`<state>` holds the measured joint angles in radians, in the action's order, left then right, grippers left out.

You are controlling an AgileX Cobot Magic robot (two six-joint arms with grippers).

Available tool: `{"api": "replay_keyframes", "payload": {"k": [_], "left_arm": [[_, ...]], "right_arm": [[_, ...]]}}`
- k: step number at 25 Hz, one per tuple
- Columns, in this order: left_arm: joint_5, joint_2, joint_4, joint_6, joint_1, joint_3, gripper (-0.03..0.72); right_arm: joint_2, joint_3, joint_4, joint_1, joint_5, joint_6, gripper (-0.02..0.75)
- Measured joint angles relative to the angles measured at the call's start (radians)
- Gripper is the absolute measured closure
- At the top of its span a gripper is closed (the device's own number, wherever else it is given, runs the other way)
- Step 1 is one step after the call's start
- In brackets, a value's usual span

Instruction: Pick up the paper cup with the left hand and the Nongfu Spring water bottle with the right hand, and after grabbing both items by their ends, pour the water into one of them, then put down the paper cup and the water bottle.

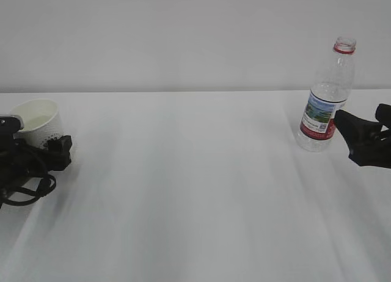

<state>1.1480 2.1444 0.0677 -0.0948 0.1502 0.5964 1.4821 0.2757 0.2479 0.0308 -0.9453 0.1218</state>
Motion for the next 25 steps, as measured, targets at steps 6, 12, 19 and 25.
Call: {"api": "replay_keyframes", "payload": {"k": [6,12,19,25], "left_arm": [[0.009,-0.003,-0.009,-0.002,0.0,-0.063,0.076],[0.009,-0.007,-0.013,-0.004,0.0,-0.075,0.076],[0.009,-0.064,-0.016,-0.004,0.0,-0.117,0.076],[0.009,-0.116,-0.016,-0.006,0.0,-0.185,0.076]], "right_arm": [[0.0,0.0,0.0,0.0,0.0,0.0,0.147],[0.0,0.0,0.0,0.0,0.0,0.0,0.147],[0.0,0.0,0.0,0.0,0.001,0.0,0.147],[0.0,0.0,0.0,0.0,0.001,0.0,0.147]]}}
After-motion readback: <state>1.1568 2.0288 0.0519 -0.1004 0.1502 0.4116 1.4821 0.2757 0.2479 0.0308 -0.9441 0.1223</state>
